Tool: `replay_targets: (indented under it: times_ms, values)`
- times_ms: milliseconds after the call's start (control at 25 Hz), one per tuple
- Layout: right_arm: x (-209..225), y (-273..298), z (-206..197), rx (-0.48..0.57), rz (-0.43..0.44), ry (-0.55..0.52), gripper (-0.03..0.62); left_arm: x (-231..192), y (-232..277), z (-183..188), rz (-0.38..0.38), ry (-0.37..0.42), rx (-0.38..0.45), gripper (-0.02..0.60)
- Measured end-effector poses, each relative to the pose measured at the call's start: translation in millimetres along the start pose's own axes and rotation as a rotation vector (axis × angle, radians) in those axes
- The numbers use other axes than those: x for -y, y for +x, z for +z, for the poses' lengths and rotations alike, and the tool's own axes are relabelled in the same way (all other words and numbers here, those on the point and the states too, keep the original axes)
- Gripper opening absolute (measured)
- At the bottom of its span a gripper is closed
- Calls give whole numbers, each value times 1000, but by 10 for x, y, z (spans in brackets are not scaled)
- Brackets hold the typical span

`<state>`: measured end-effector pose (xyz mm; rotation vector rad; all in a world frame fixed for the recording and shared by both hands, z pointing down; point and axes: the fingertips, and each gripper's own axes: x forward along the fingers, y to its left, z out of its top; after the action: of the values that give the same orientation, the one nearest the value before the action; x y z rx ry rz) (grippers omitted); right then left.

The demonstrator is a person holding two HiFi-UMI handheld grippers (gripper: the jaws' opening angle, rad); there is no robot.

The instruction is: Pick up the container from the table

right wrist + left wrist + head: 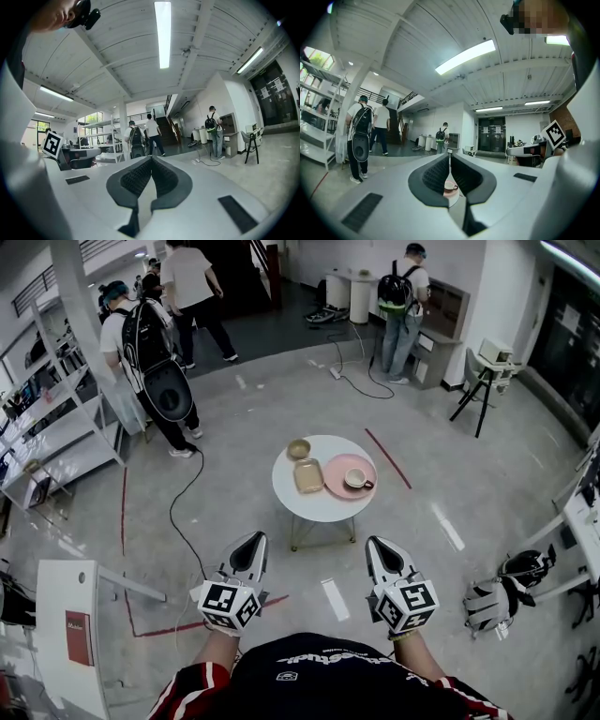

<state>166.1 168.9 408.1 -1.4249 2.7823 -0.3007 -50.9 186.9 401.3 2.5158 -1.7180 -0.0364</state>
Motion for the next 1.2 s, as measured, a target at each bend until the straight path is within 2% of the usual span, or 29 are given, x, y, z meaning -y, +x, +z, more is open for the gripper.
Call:
replay_targets:
  times_ms: [440,840,1200]
  values:
    - [280,-185,36,13,24,0,15,302,67,27,34,37,2,31]
    - [404,-276,-167,-8,49,40,15,432,62,-147,59,37,-44,31]
    - [596,-128,-274,-37,32,34,15,400,441,-258,27,25,-49,31]
